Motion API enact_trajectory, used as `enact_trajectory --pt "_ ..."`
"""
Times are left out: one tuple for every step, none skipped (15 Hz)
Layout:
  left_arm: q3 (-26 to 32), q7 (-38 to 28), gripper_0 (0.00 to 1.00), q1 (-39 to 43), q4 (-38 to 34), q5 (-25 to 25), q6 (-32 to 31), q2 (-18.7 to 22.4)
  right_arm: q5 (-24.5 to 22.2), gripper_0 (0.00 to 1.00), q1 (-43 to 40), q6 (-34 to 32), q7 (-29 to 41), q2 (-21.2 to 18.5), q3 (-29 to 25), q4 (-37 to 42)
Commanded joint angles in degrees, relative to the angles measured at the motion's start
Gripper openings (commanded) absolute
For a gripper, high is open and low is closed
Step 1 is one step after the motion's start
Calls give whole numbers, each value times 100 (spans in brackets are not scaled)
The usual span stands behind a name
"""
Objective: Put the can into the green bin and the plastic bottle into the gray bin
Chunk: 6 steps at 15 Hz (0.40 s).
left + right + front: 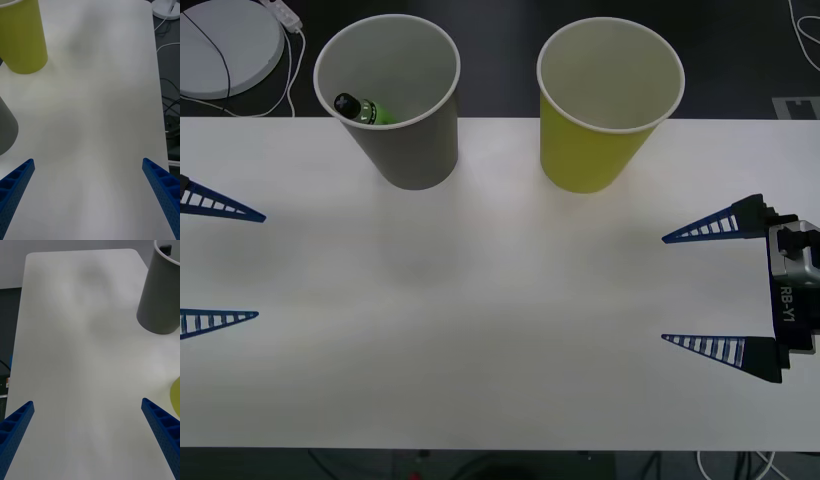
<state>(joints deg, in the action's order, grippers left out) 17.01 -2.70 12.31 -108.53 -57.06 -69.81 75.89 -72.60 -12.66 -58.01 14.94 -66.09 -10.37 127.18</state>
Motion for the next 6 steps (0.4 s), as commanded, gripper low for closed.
enact_trajectory --pt "4 6 100 -9 -10 -7 -59 -4 0 100 0 0 0 0 0 0" --pt "4 6 100 -9 -10 -7 -59 -4 0 100 0 0 0 0 0 0" --pt "4 6 100 -9 -10 -7 -59 -4 0 100 0 0 0 0 0 0" --pt "4 6 100 -9 -10 -7 -59 -4 0 100 0 0 0 0 0 0" --pt "4 6 100 -9 -10 -7 -59 -4 0 100 0 0 0 0 0 0" --pt "4 6 100 -9 -10 -7 -59 -4 0 100 0 0 0 0 0 0"
